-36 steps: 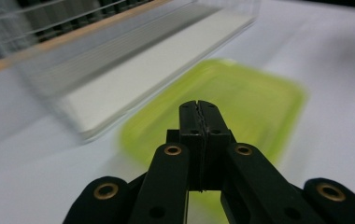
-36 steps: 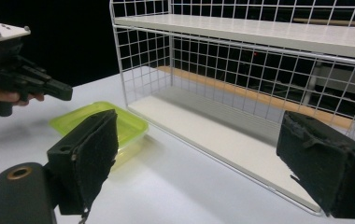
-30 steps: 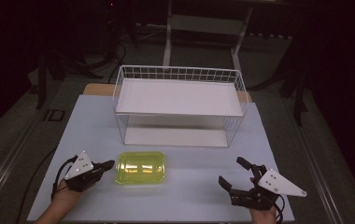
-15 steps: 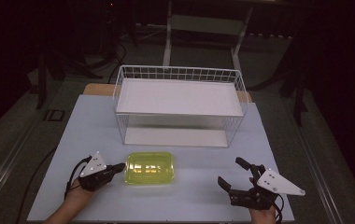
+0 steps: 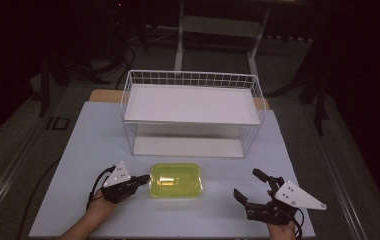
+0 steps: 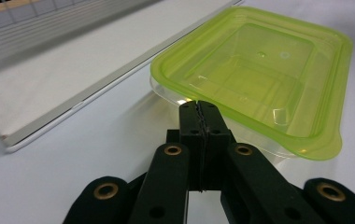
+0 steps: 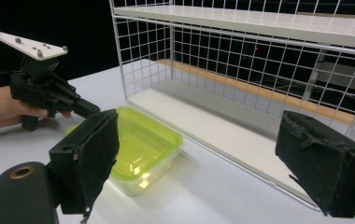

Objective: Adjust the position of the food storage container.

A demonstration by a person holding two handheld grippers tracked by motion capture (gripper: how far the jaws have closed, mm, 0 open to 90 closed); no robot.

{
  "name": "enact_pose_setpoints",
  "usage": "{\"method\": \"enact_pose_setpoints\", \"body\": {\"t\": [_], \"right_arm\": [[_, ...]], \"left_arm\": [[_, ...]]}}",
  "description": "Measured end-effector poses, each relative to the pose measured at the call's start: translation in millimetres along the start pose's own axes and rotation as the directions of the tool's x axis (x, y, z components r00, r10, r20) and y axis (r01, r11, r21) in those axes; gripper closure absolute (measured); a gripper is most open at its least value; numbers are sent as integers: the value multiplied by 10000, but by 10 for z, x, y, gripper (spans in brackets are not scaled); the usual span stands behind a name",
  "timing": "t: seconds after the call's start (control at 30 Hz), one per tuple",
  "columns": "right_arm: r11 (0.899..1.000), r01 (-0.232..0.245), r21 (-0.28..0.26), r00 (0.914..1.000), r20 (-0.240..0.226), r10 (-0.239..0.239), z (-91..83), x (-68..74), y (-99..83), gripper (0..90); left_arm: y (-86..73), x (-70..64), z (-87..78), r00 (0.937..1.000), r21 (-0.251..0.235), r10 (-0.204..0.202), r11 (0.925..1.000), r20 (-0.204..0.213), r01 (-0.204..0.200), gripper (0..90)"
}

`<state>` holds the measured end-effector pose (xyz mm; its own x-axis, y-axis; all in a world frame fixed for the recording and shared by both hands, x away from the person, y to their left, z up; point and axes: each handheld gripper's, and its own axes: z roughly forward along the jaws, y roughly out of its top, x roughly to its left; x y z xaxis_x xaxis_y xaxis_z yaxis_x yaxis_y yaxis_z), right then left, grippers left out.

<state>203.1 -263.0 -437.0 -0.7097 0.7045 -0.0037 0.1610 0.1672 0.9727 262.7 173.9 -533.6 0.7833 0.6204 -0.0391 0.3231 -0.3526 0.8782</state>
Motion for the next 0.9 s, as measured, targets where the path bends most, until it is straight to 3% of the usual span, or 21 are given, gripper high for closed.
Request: {"method": "enact_pose_setpoints", "body": {"t": [0.3,0.9], "right_arm": [[10000,-34,-4,10000,-74,34,5,-1,-9,136],[10000,-13,83,9999,-122,14,17,1,-20,136]], "left_arm": [[58,-65,157,9996,-205,-172,9996,235,177,900],[172,-194,426,9975,-318,-55,9995,698,78,900]]}}
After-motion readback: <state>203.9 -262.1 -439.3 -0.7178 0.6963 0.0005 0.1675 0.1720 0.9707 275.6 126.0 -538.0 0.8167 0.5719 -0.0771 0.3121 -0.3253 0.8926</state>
